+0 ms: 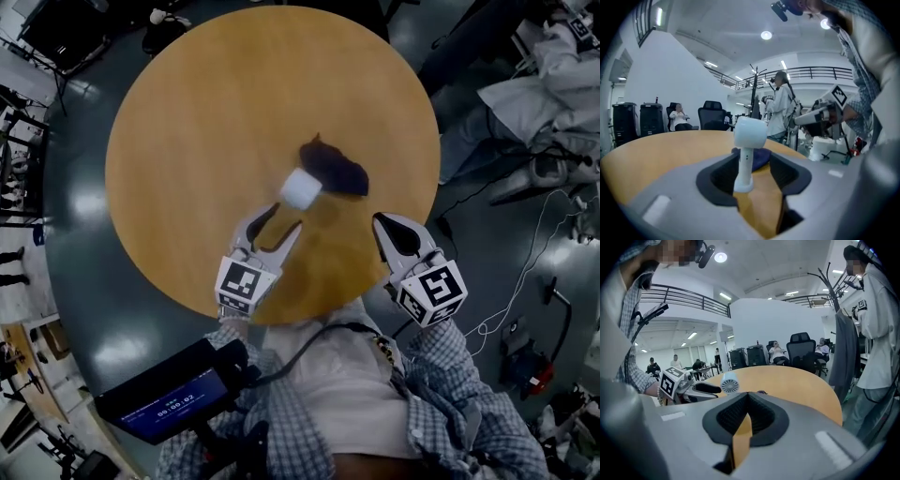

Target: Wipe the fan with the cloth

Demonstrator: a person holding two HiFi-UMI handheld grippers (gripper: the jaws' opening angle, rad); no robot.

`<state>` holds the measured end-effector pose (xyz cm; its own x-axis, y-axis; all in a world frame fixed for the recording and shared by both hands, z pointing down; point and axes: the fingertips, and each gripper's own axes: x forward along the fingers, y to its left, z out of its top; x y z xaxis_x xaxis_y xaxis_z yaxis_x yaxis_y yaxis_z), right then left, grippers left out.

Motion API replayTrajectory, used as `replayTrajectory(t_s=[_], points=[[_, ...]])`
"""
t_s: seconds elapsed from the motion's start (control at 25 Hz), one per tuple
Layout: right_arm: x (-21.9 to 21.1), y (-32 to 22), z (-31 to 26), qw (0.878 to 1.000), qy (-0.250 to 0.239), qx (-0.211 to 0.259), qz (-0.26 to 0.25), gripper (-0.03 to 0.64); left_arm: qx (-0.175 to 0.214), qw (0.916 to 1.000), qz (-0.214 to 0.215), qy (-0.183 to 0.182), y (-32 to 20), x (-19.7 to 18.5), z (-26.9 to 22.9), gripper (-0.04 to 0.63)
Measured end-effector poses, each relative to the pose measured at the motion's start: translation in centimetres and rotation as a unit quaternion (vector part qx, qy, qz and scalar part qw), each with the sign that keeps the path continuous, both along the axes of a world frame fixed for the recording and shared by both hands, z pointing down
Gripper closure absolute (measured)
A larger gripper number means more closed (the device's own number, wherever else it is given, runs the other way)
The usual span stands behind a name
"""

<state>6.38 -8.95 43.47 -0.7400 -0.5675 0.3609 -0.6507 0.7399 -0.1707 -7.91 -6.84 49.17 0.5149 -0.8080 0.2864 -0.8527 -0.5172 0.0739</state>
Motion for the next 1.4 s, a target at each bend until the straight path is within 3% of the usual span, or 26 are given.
replayTrajectory(t_s=[0.16,0.36,0.64,1.08,1.24,1.4], points=[[-0.6,-2.8,3.3,1.0,0.013,-0.013,-0.021,0.614,-0.006,0.9997,-0.022,-0.008,-3.5,-0.5,3.5,0.357],[-0.7,-3.1,3.9,0.998,0.047,-0.005,-0.045,0.614,-0.001,0.9998,-0.017,-0.007,-4.2,0.7,3.3,0.327],[-3.0,-5.8,4.5,0.989,0.101,0.017,-0.103,0.612,0.007,0.9996,-0.027,-0.001,-4.6,1.4,2.0,0.455],[-10.5,-8.6,11.7,0.947,0.213,0.019,-0.24,0.416,0.005,0.9997,-0.023,-0.009,-4.2,1.9,1.5,0.457],[-10.9,-8.7,14.9,0.938,0.245,0.007,-0.243,0.454,0.013,0.9996,-0.022,-0.014,-4.3,2.0,1.6,0.456],[-11.1,-8.7,14.7,0.952,0.223,-0.001,-0.212,0.514,0.014,0.9995,-0.015,-0.024,-4.2,1.8,1.7,0.457]])
